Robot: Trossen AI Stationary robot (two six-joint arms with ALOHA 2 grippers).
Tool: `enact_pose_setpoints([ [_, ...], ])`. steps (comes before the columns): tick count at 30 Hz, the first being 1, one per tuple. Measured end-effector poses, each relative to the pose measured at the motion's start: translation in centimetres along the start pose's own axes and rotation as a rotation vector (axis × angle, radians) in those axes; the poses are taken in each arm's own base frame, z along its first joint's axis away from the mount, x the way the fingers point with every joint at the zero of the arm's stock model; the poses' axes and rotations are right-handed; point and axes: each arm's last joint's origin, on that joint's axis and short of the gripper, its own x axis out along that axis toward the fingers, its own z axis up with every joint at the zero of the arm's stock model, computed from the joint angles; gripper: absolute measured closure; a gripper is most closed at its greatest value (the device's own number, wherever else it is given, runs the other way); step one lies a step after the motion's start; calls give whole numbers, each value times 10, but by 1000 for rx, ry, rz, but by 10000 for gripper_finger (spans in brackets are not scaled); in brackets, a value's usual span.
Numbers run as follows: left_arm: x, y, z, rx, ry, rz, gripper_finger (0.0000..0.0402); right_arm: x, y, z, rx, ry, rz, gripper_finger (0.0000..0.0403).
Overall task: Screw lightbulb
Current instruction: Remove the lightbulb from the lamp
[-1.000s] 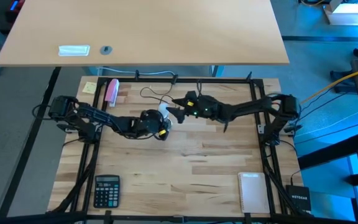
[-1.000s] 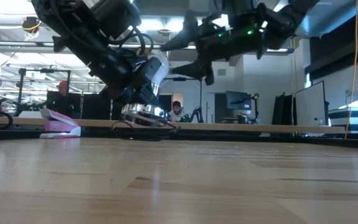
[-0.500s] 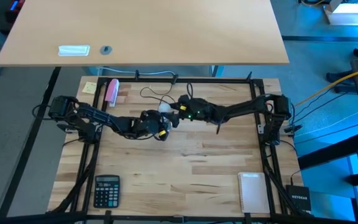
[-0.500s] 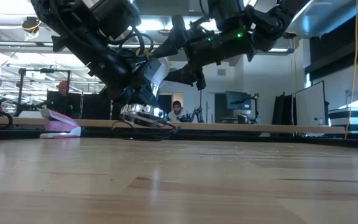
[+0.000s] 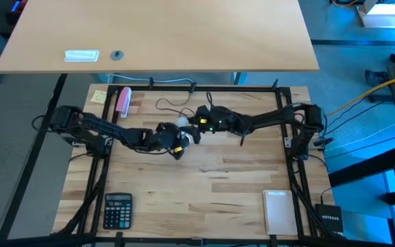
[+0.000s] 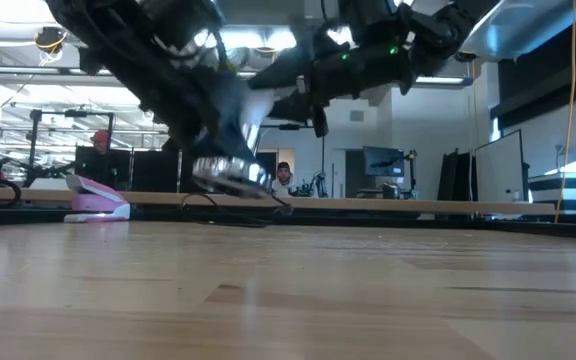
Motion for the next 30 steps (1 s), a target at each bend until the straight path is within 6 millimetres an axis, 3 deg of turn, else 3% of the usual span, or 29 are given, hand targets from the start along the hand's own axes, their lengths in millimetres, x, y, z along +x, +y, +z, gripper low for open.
enact_pose_setpoints([
  [4, -15, -8, 7, 50, -9, -135, 233, -12, 11, 13, -49, 45, 137, 184],
  [9, -30, -23, 14, 131, -34, -368, 233, -26, 27, 26, -180, 84, 446, 185],
  [12, -32, -33, 16, 173, -56, -529, 233, -29, 33, 28, -218, 96, 611, 185],
  [17, -30, -41, 16, 202, -66, -703, 233, -31, 40, 27, -245, 101, 700, 185],
  [20, -27, -43, 14, 199, -63, -713, 233, -30, 44, 25, -255, 101, 696, 177],
  [25, -26, -40, 13, 183, -64, -648, 233, -30, 42, 23, -246, 121, 665, 127],
  [30, -22, -35, 10, 143, -46, -510, 233, -37, 24, 34, -193, 168, 543, 76],
])
